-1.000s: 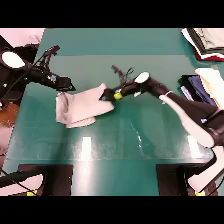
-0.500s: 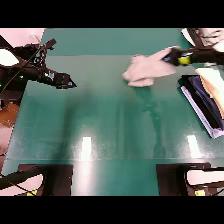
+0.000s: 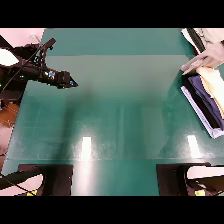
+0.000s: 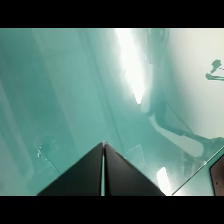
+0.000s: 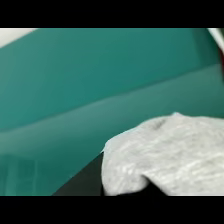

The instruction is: Fold the shirts.

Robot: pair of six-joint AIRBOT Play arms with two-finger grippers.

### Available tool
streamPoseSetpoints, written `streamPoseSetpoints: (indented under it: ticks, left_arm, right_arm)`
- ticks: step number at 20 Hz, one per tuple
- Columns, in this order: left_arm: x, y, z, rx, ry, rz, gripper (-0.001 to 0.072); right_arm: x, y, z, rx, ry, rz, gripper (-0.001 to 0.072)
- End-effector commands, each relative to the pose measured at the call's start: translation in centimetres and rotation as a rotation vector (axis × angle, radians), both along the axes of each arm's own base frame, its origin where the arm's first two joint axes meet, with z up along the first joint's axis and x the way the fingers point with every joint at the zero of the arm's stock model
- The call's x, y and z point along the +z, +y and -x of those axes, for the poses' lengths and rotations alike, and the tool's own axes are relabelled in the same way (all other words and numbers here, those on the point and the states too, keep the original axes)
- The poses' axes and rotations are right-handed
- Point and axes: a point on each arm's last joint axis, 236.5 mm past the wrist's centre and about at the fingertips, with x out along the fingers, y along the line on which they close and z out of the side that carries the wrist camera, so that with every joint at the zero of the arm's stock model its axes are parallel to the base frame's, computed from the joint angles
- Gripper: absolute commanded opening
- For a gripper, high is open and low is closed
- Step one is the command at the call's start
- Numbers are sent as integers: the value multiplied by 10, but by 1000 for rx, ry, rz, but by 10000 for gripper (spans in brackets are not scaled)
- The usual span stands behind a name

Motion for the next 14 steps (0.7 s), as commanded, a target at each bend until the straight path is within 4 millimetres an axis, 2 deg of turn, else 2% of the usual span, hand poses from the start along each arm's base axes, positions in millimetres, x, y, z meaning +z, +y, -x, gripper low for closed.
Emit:
streamPoseSetpoints:
  ticks: [1, 4, 6, 7, 11, 14]
  left_arm:
    - [1, -1, 1, 2, 3, 4, 22]
    - [0, -1, 1, -1, 6, 3, 22]
    - [1, -1, 1, -2, 5, 3, 23]
    - [1, -1, 1, -2, 5, 2, 22]
    - [0, 0, 2, -10, 3, -2, 23]
    - [-1, 0, 3, -14, 6, -8, 22]
  right_arm:
    - [40, -16, 11, 27, -63, 30, 8]
    - [69, -22, 31, 28, -80, 59, 8]
    - [70, -26, 48, 1, -63, 42, 9]
    - [65, -29, 57, -16, -37, 26, 9]
    - [7, -52, 118, -129, 232, 51, 11]
    - [-47, -74, 188, -285, 520, 14, 16]
